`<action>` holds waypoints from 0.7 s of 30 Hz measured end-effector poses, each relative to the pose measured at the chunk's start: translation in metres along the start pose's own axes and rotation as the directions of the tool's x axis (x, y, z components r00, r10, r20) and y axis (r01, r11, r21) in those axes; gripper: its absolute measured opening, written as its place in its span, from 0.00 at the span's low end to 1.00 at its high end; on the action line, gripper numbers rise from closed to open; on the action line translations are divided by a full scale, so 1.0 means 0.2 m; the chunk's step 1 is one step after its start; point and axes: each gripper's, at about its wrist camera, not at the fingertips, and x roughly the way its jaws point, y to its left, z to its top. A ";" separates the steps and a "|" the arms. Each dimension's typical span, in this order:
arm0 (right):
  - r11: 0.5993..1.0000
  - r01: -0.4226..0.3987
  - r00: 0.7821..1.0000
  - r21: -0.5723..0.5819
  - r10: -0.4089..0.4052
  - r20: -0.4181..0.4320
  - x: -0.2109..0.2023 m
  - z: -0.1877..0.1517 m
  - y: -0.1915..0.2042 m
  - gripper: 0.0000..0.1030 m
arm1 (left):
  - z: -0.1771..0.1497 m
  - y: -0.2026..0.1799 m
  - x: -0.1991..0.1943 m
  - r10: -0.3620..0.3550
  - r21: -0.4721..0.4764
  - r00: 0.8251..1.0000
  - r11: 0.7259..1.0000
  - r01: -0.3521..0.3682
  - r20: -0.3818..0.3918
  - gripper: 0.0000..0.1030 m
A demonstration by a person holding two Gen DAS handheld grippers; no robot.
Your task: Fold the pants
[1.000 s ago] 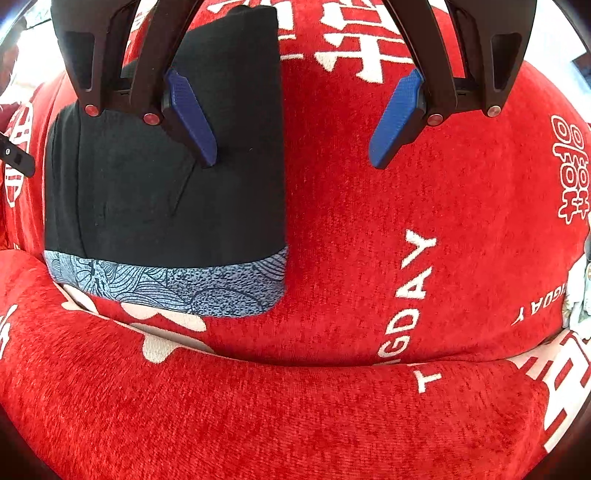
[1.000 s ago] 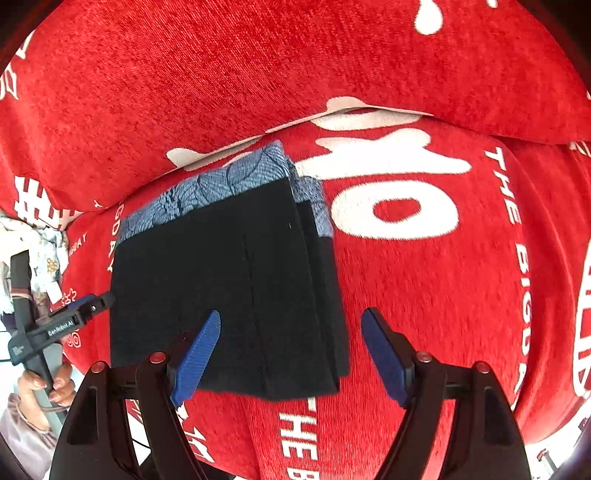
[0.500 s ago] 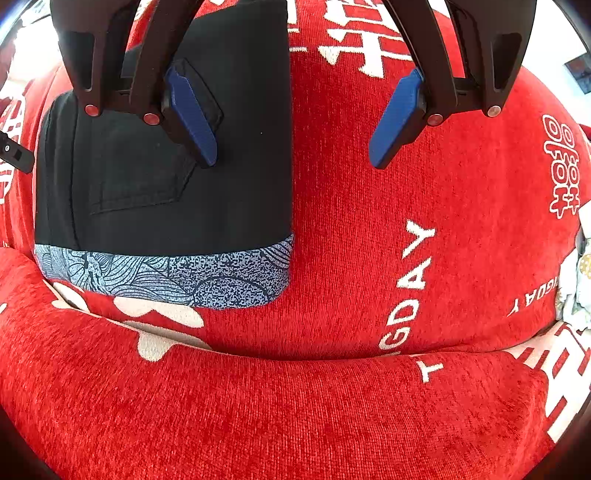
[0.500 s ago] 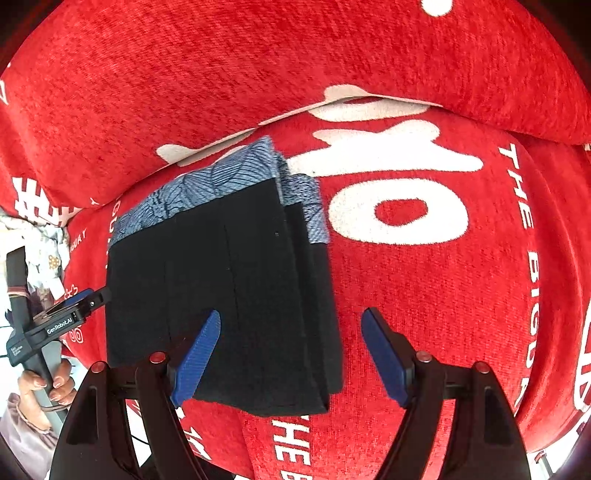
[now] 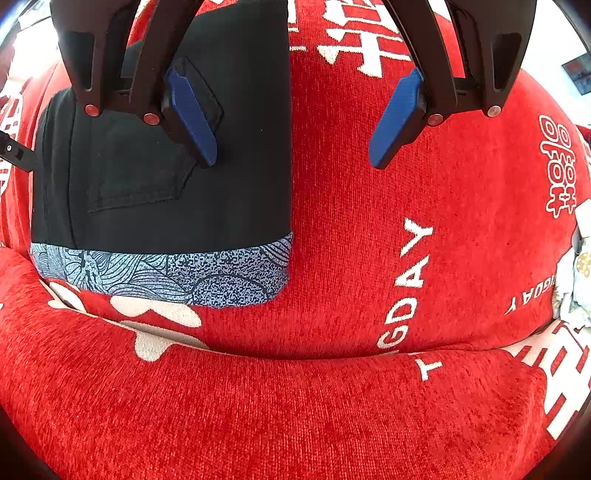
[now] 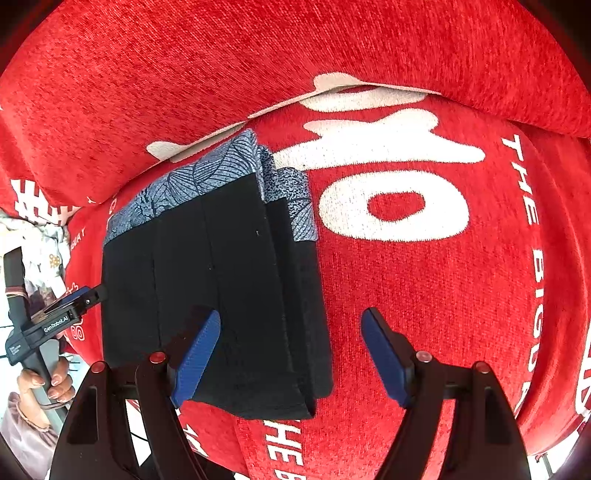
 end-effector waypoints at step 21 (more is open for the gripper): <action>0.916 -0.394 0.914 0.078 0.399 -0.071 0.21 0.07 -0.25 0.79 | 0.01 0.11 0.22 -0.536 -0.011 0.839 0.843 0.538 -0.094 1.00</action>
